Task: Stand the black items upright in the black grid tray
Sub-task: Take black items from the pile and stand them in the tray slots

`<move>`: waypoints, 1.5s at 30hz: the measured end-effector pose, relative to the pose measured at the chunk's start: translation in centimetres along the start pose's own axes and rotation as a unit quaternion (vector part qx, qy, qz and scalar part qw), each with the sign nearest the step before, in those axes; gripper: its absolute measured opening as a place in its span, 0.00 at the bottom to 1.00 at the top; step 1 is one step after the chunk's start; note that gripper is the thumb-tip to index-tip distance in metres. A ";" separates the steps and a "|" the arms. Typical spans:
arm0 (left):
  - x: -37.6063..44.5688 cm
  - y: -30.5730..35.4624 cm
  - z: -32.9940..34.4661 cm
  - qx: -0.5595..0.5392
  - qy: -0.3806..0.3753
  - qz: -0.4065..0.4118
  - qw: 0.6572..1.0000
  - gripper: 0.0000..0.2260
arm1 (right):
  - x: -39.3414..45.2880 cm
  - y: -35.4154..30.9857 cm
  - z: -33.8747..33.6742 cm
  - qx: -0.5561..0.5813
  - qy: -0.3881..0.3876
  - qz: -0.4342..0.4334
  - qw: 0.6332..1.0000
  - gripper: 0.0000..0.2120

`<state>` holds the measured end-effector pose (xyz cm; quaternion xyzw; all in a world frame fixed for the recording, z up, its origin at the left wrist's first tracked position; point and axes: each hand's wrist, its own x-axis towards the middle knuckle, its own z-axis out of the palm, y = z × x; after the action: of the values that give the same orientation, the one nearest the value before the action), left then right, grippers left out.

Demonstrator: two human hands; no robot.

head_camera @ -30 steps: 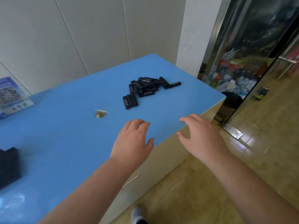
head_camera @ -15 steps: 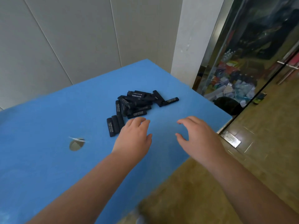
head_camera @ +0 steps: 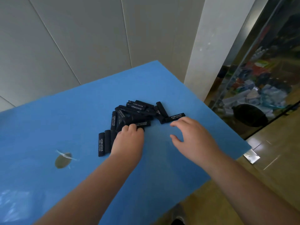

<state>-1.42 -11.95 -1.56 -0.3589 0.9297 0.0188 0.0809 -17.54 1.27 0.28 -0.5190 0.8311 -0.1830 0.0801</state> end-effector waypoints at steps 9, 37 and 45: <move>1.7 1.5 0.9 -0.150 0.012 -0.079 0.985 0.11 | 4.5 4.6 0.5 -0.009 -0.023 -0.038 0.999 0.14; -0.6 5.4 -2.2 -0.570 0.152 -0.268 0.762 0.05 | 5.0 6.6 -1.2 0.407 -0.096 0.065 0.906 0.03; -3.0 4.0 -2.0 -0.668 0.157 -0.300 0.663 0.04 | 5.2 2.7 -0.6 0.667 -0.211 0.203 0.685 0.04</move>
<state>-2.22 -7.15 0.77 -0.5737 0.5090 0.5524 -0.3265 -22.34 -2.16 0.10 -0.1726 0.5358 -0.5537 0.6136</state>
